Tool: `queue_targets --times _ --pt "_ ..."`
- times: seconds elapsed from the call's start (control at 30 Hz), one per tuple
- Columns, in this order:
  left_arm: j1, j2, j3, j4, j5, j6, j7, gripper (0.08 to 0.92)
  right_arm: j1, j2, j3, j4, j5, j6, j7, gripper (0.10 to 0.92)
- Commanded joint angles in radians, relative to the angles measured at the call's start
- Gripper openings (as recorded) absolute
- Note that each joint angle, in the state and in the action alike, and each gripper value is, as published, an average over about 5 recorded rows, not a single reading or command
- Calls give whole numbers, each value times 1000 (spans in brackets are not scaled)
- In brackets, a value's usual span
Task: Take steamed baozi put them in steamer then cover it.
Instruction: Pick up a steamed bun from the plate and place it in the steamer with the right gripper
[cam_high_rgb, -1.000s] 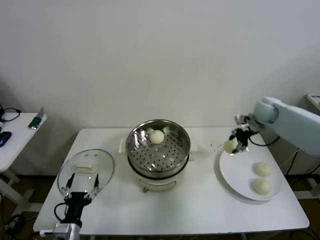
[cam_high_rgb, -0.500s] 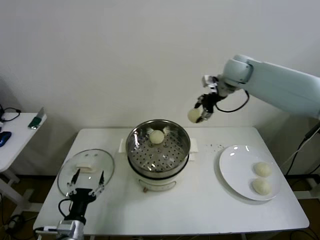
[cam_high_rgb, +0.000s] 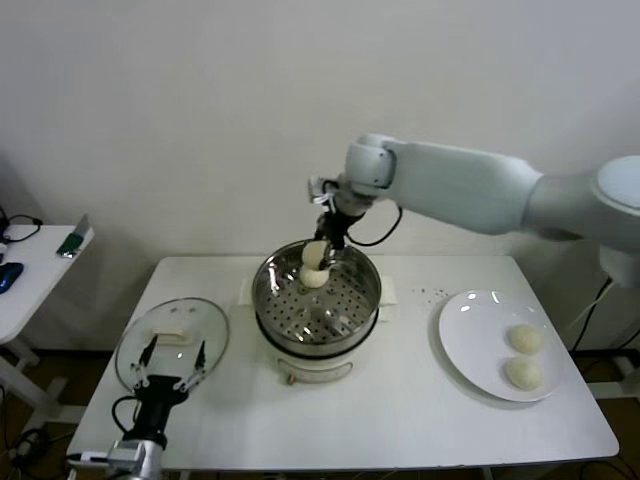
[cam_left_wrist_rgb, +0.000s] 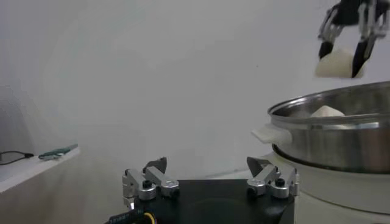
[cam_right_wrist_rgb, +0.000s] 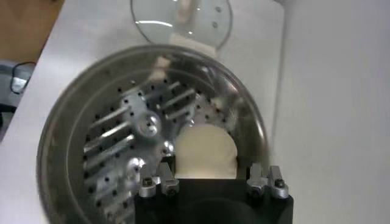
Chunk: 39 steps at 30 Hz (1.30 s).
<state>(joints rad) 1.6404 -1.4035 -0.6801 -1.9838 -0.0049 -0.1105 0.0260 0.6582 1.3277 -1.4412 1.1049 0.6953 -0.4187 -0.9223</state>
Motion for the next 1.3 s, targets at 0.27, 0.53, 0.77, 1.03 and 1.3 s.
queue_targets --times 0.27,0.53,0.77,1.03,1.3 --pt "-9 3 -2 7 0 3 -1 823 -113 138 -25 -29 -16 -35 41 653" --pt "-10 2 -3 14 0 2 -1 823 -119 133 -32 -22 -19 -35 36 678" --pt "-10 0 -4 14 0 1 -3 823 -81 98 -33 2 -36 -20 3 803" --pt "7 1 -9 18 -5 -9 -5 823 117 -76 -63 78 24 57 -79 823" --pt "4 3 -4 19 -2 -6 -5 823 264 -435 -161 283 18 110 -130 823"
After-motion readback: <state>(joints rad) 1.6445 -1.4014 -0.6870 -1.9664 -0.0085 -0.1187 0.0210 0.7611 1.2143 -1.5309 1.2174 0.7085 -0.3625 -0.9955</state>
